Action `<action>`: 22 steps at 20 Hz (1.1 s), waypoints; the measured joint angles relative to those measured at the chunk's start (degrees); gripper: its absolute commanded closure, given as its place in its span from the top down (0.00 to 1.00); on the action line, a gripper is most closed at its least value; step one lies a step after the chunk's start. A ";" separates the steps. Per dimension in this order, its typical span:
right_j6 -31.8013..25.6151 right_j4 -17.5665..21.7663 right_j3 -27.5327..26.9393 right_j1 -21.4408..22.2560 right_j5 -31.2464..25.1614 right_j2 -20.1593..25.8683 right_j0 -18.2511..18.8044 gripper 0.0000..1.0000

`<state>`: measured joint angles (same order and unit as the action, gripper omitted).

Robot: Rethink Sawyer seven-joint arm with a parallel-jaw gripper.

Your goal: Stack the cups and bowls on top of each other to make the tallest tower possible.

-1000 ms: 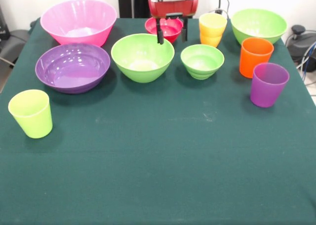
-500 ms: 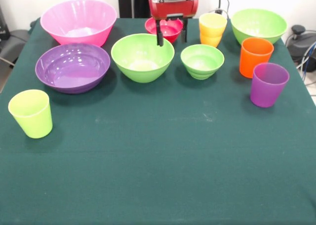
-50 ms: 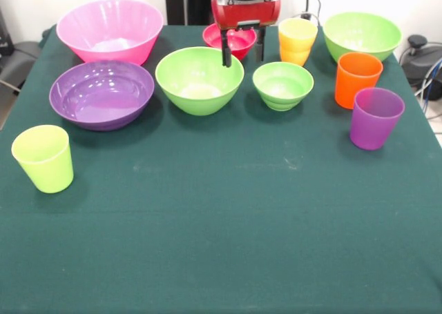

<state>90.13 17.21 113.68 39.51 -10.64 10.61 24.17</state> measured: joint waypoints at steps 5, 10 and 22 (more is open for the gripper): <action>0.00 0.10 0.01 -0.84 0.01 -0.44 -0.06 1.00; 0.55 -0.19 0.02 -2.14 0.07 -1.35 0.04 1.00; 6.04 -2.84 0.02 -3.79 0.96 -3.71 0.88 1.00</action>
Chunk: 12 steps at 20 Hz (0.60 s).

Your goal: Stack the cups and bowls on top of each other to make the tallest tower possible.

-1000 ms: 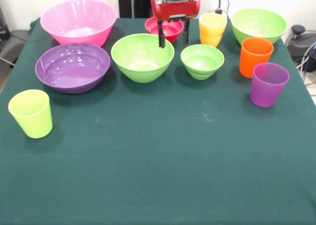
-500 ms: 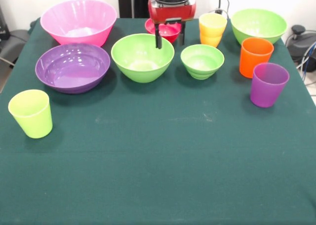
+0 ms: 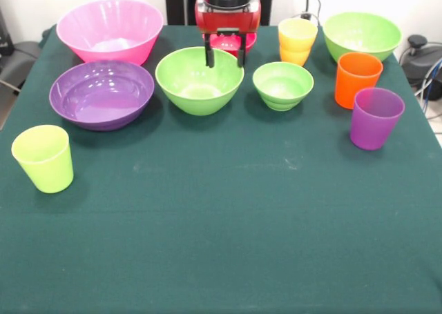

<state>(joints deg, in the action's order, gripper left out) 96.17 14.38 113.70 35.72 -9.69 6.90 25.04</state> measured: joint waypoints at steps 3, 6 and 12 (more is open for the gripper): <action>1.39 -0.01 -0.01 -0.53 0.76 -0.10 0.31 1.00; 2.44 -0.01 0.00 -1.05 2.03 -0.26 0.47 1.00; 5.63 -0.76 0.39 -1.51 5.11 -1.57 0.38 1.00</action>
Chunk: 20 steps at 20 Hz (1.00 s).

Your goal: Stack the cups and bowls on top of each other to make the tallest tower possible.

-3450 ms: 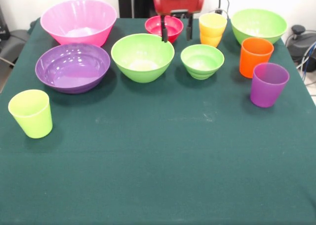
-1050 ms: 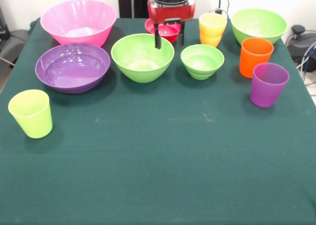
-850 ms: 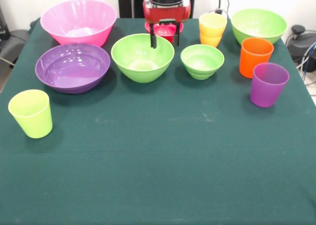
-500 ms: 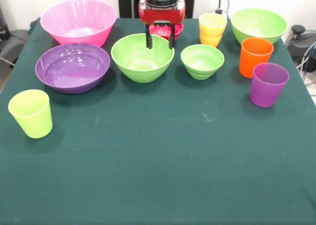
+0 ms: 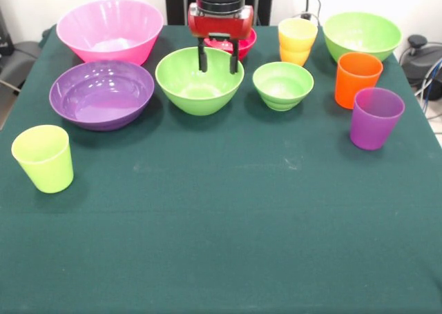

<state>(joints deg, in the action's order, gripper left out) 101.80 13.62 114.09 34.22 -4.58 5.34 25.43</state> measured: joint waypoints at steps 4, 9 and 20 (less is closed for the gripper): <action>3.99 -2.24 1.09 0.38 1.71 -1.08 -0.20 1.00; 8.03 -3.95 2.93 1.80 2.05 -1.33 -1.03 1.00; 14.43 -7.26 6.33 6.96 2.05 -1.32 -5.41 1.00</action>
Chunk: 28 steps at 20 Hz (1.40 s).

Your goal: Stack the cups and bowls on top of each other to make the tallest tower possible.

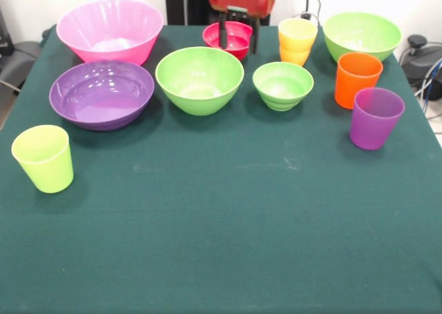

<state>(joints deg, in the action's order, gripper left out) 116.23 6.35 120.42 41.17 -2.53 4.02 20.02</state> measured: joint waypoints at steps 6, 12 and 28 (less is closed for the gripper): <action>0.86 -0.43 -0.13 -1.38 0.00 -0.01 -1.29 1.00; 0.86 -0.44 -1.14 -5.06 1.21 0.02 -1.17 1.00; 0.86 -0.45 -3.36 -11.54 4.90 0.02 1.57 1.00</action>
<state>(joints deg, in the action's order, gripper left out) 117.09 5.90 117.06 29.64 2.37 4.03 21.58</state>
